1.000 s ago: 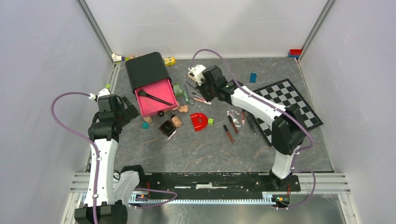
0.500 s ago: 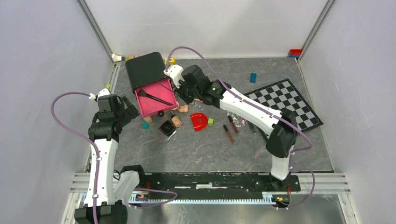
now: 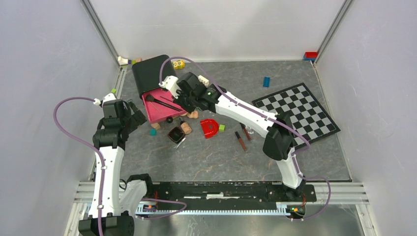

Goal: Organize the makeup
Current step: Place the makeup brush in the drawer.

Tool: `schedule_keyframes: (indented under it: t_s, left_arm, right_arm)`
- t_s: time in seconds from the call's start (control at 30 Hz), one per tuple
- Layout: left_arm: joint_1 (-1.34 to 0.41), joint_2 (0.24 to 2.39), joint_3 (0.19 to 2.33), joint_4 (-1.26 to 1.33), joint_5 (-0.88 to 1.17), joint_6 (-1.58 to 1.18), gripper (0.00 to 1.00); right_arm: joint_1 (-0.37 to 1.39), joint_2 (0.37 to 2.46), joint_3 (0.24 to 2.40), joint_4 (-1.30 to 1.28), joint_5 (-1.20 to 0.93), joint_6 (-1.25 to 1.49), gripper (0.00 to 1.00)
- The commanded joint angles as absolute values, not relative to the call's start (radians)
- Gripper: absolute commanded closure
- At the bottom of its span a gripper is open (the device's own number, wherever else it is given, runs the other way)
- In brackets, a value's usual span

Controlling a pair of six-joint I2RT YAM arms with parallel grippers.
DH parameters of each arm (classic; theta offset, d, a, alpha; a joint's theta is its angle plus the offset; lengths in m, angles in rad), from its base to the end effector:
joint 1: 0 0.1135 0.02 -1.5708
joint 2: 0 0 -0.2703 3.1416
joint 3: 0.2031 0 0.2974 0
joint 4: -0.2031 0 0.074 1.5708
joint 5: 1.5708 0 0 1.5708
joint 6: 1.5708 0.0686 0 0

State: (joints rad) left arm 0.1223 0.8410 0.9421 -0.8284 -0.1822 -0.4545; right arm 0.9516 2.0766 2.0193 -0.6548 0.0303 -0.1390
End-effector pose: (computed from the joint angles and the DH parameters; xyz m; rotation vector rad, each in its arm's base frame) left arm 0.2260 0.0403 0.3100 -0.7386 2.1610 0.0363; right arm 0.3227 0.4492 0.3000 -1.1860 1.9859 0.3863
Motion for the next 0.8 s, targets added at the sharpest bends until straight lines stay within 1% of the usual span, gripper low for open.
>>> schedule_keyframes:
  t_s: [0.0, 0.4, 0.77]
  left_arm:
    - [0.121, 0.828, 0.937, -0.793, -0.191, -0.427, 0.00]
    - [0.121, 0.831, 0.938, -0.793, -0.192, -0.428, 0.00]
    - [0.122, 0.827, 0.937, -0.792, -0.192, -0.428, 0.00]
  right_arm:
    - [0.964, 2.097, 2.098, -0.648, 0.067, -0.182, 1.00]
    - [0.980, 2.186, 2.143, -0.553, 0.138, -0.231, 1.00]
    - [0.989, 2.221, 2.166, -0.444, 0.127, -0.263, 1.00]
